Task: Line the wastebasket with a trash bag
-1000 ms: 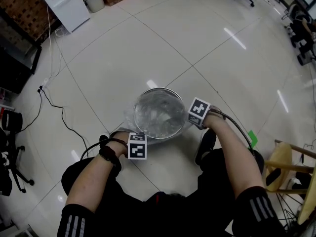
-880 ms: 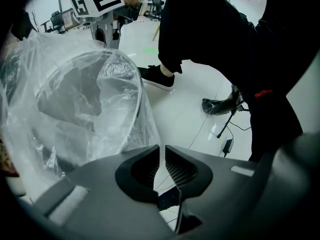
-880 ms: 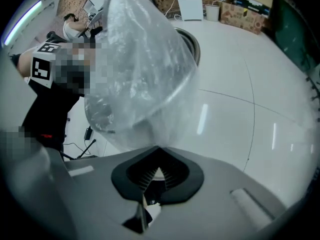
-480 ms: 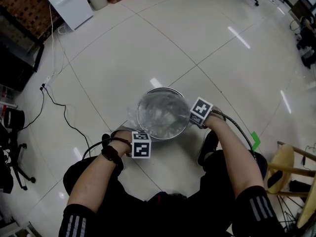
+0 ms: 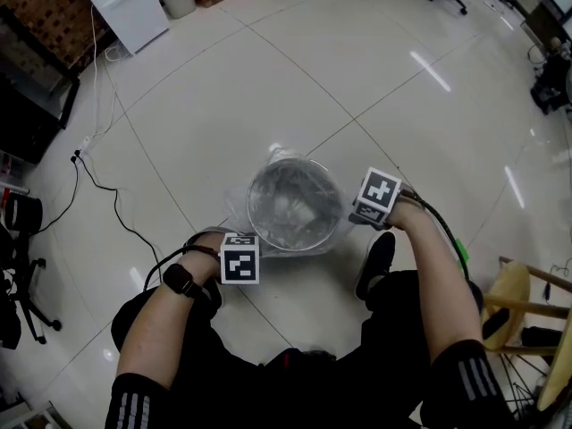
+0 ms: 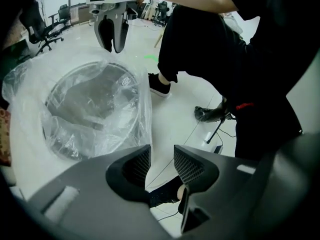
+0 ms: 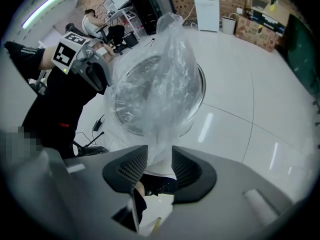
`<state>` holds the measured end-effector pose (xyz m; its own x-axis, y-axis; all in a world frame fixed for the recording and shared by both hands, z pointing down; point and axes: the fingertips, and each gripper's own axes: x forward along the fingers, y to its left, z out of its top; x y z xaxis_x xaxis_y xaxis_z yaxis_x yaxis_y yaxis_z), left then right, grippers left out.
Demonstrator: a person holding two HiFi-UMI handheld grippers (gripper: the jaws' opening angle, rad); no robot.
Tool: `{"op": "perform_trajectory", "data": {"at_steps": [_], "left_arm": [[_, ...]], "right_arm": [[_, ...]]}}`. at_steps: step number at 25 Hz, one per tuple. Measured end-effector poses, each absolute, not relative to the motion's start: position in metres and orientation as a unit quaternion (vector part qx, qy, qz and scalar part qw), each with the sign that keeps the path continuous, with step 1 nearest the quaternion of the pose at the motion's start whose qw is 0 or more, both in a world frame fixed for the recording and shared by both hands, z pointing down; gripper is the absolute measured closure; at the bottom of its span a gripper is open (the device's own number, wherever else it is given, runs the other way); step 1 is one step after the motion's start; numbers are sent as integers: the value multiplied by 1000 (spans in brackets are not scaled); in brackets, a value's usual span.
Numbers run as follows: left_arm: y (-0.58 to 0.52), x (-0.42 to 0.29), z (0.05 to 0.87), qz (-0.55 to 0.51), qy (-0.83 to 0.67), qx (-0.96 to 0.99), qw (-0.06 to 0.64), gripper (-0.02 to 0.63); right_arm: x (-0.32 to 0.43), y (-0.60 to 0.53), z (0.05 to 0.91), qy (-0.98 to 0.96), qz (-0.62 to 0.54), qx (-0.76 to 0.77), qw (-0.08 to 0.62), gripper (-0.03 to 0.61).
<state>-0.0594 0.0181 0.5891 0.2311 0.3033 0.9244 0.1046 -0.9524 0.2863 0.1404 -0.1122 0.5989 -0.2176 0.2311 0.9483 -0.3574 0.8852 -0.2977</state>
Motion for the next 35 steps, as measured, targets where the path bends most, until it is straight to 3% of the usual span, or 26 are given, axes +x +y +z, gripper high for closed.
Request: {"op": "perform_trajectory", "data": {"at_steps": [6, 10, 15, 21, 28, 35], "left_arm": [[8, -59, 550, 571, 103, 810, 88, 466], [-1, -55, 536, 565, 73, 820, 54, 442], [13, -55, 559, 585, 91, 805, 34, 440], [36, -62, 590, 594, 109, 793, 87, 440], [6, -64, 615, 558, 1, 819, 133, 439], [-27, -64, 615, 439, -143, 845, 271, 447]], "right_arm": [[145, -122, 569, -757, 197, 57, 620, 399], [140, -133, 545, -778, 185, 75, 595, 399], [141, -106, 555, -755, 158, 29, 636, 398], [149, -87, 609, -739, 179, 18, 649, 397], [145, -85, 659, -757, 199, 51, 620, 369], [143, -97, 679, -794, 183, 98, 572, 360]]}}
